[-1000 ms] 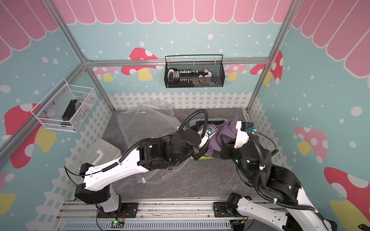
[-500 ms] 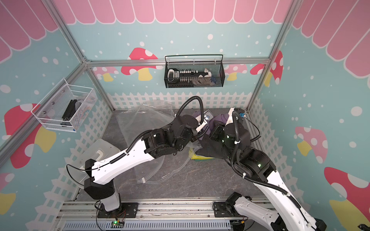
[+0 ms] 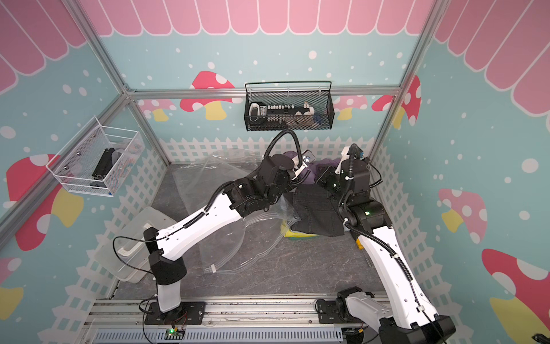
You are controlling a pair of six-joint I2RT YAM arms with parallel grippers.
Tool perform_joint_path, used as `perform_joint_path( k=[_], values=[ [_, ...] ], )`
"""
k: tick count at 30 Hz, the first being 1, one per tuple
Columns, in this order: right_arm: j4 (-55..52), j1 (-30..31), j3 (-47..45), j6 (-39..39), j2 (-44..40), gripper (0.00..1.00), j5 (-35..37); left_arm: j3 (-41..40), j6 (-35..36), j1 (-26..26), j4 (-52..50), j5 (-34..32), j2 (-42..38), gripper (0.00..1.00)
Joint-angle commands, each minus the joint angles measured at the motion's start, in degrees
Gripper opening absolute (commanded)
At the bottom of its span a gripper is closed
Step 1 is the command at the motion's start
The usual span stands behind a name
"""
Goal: Take the trousers out of the vacuum bag
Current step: Place the trousers at the center of the board.
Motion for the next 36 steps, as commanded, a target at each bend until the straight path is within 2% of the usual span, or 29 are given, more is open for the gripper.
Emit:
perform_joint_path(
  k=[1, 10, 17, 22, 29, 36],
  values=[
    [6.7, -3.5, -0.4, -0.9, 1.0, 0.0, -6.7, 4.9, 2.8, 1.8, 4.7, -0.4, 1.8, 0.0],
    [13.4, -13.0, -3.5, -1.0, 6.0, 0.0, -17.2, 10.9, 3.3, 4.1, 4.7, -0.4, 7.6, 0.0],
    [17.1, -15.3, -12.1, -0.9, 4.0, 0.0, -19.5, 8.4, 2.8, 4.1, 4.8, -0.6, 7.7, 0.0],
    [18.9, -16.2, -18.8, -0.6, 0.6, 0.0, -19.9, 1.3, 0.3, 4.0, 4.8, 2.7, 4.0, 0.0],
    [18.8, -17.8, -23.6, -1.4, -3.0, 0.0, -21.6, -11.1, -1.8, 3.7, 5.1, 6.5, -2.6, 0.0],
    [18.2, -19.6, -27.7, -2.1, -5.9, 0.0, -22.6, -20.8, 0.0, 2.0, 5.0, 7.4, -7.9, 0.08]
  ],
)
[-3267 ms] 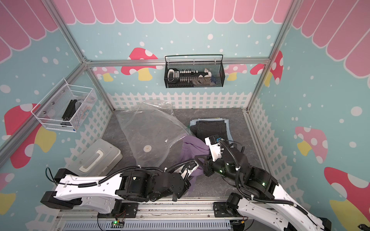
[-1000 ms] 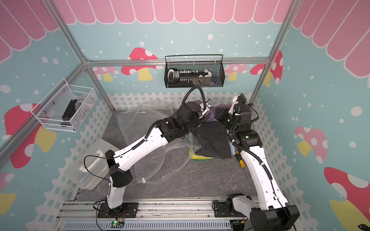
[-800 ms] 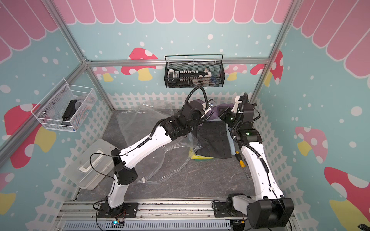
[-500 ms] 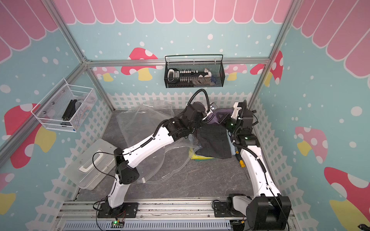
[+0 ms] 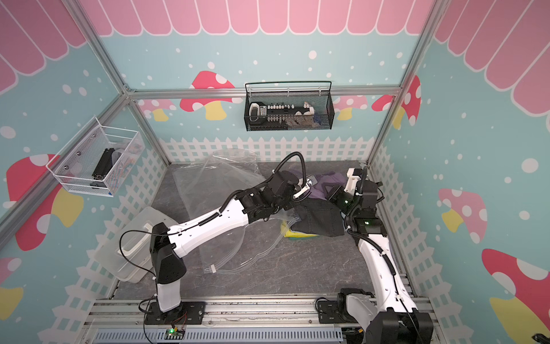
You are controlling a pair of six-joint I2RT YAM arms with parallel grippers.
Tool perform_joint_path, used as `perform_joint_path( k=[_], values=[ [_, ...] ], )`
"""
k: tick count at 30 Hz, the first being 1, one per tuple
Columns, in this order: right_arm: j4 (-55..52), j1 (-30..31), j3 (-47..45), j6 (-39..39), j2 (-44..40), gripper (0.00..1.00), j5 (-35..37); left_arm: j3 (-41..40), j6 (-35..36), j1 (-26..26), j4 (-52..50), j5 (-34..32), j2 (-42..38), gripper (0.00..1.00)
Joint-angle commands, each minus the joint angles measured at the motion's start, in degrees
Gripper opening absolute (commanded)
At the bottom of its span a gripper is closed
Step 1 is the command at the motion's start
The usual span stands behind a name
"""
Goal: Take the trousers out of the vacuum bag
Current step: Place the trousers at the center of the board.
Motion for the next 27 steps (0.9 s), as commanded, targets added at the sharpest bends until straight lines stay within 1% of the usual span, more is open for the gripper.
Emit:
perform_joint_path(
  k=[1, 3, 6, 11, 12, 14, 16, 21, 25, 27],
  values=[
    [-0.4, -3.3, -2.4, -1.9, -1.9, 0.0, 2.3, -3.1, 0.4, 1.2, 1.5, -4.4, -5.3, 0.09],
    [-0.4, -3.9, -3.7, -1.8, -2.8, 0.0, 2.0, -5.5, 0.4, 0.2, 1.4, -4.2, -6.3, 0.12],
    [-0.4, -4.6, -5.7, -1.6, -3.9, 0.0, 1.7, -7.5, -0.7, -1.0, 0.5, -4.2, -6.8, 0.2],
    [-0.5, -5.4, -9.0, -1.5, -5.7, 0.0, 1.2, -9.6, -4.3, -2.1, -2.5, -1.9, -8.0, 0.27],
    [-0.5, -5.5, -9.5, -1.6, -6.0, 0.0, 1.2, -10.2, -7.0, -2.4, -3.3, -1.1, -8.6, 0.28],
    [-0.5, -5.8, -10.6, -1.5, -6.7, 0.0, 0.9, -11.5, -9.5, -2.7, -4.6, 0.5, -9.9, 0.32],
    [-0.5, -6.0, -11.6, -1.5, -7.2, 0.0, 0.6, -13.6, -12.6, -3.1, -6.0, 3.1, -11.8, 0.37],
    [-0.3, -6.1, -14.3, -1.6, -8.0, 0.0, 0.5, -21.5, -21.0, -3.4, -6.6, 12.7, -18.5, 0.54],
    [-0.3, -6.1, -16.9, -1.7, -9.4, 0.0, 1.0, -28.2, -29.0, -3.5, -4.6, 18.4, -24.5, 0.68],
    [-0.5, -6.1, -18.5, -1.7, -10.1, 0.05, 1.5, -31.3, -32.6, -3.6, -2.7, 19.5, -27.1, 0.74]
  ],
)
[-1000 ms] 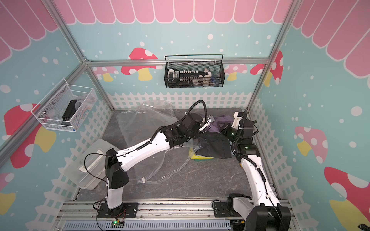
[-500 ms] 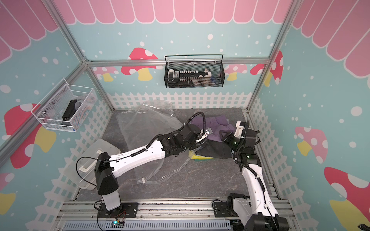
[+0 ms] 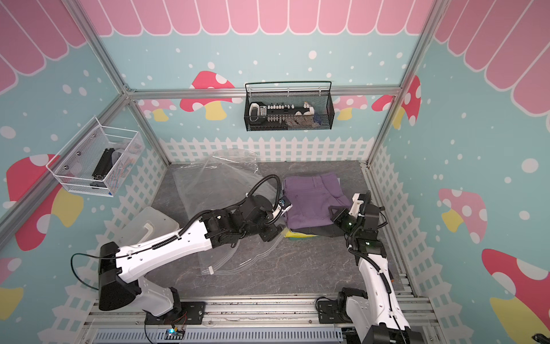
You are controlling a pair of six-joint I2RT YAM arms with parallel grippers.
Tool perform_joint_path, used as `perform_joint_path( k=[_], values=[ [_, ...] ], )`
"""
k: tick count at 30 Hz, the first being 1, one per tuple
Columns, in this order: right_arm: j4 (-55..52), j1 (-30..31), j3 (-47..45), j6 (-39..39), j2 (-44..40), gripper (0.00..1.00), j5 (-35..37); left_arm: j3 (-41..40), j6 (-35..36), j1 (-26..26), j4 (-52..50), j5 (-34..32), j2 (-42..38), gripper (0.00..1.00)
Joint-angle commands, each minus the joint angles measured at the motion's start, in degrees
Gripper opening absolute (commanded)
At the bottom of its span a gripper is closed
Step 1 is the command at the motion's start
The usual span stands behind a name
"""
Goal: Take the trousers out of the vacuum bag
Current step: Place the trousers at the center of the board.
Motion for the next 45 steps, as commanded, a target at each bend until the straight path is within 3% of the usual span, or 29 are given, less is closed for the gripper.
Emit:
perform_joint_path(
  k=[1, 11, 19, 23, 28, 32, 45],
  values=[
    [0.1, -0.4, -2.3, -0.8, -1.9, 0.08, 1.3, -4.1, -9.5, -0.5, 2.8, 5.5, -4.2, 0.75],
    [-9.8, -0.5, -4.9, -6.7, -5.4, 0.49, 7.6, -8.7, -19.4, -2.0, 6.3, 0.7, -7.3, 0.78],
    [-22.0, -0.7, 0.4, -16.7, -9.7, 0.77, 14.8, -14.5, -23.0, -3.5, 7.8, 0.2, -13.8, 0.84],
    [-25.1, -0.7, 4.4, -22.0, -13.1, 0.91, 13.7, -18.8, -24.8, -4.6, 7.9, -1.3, -19.2, 0.9],
    [-27.3, -0.2, 9.4, -24.5, -14.0, 0.99, 10.8, -25.1, -27.7, -6.4, 7.7, -4.5, -25.7, 0.96],
    [-27.0, 2.2, 11.9, -24.5, -12.5, 0.99, 9.0, -29.9, -31.6, -8.4, 7.5, -7.4, -29.3, 0.96],
    [-25.9, 27.2, 14.8, -23.4, -3.3, 0.99, 28.9, -38.9, -43.5, -18.8, 12.0, -19.0, -31.3, 0.98]
  ],
)
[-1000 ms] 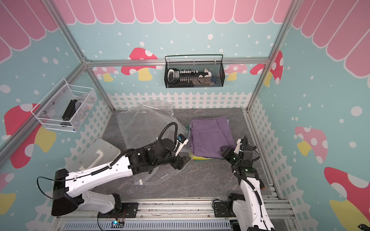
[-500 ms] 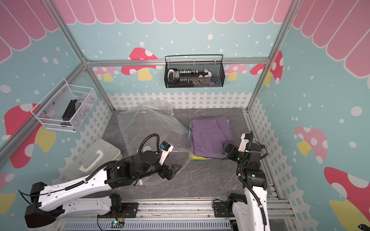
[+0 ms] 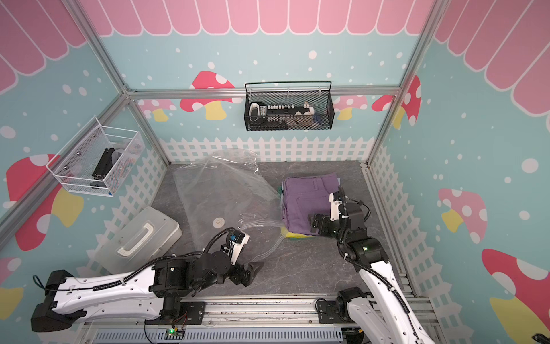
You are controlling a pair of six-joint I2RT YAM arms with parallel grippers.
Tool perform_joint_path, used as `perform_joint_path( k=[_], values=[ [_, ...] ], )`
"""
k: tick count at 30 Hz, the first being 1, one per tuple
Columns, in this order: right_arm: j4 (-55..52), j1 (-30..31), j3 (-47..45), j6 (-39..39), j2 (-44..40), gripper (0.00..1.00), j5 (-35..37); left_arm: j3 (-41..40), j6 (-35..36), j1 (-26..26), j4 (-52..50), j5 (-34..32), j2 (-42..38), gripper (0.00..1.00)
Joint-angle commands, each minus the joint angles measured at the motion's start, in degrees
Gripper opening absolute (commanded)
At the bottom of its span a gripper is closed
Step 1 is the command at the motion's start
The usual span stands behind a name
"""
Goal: Take the trousers out of the vacuum bag
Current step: Place the trousers at the center of the board.
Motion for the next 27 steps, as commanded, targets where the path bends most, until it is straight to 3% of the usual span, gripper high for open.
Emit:
perform_joint_path(
  k=[1, 6, 13, 21, 27],
  values=[
    [0.2, 4.2, 1.6, 0.1, 1.4, 0.99, 7.2, -3.0, -6.6, -1.7, 2.8, -5.4, 0.0, 0.98],
    [0.0, 9.1, 1.6, -0.4, 5.1, 0.99, 12.0, -7.0, -10.8, -2.3, 5.9, -7.5, 1.0, 0.97],
    [3.7, 9.9, -0.3, -2.2, 10.9, 0.99, 16.2, -12.5, -20.6, -2.1, 8.1, -13.7, 3.9, 0.97],
    [8.5, 9.9, -0.9, -2.4, 16.4, 0.99, 18.3, -18.5, -27.9, 2.9, 8.5, -10.5, 4.9, 0.97],
    [9.3, 10.0, -2.2, -2.6, 14.6, 0.99, 18.2, -19.9, -28.1, 6.5, 7.4, -9.9, 4.3, 0.97]
  ],
)
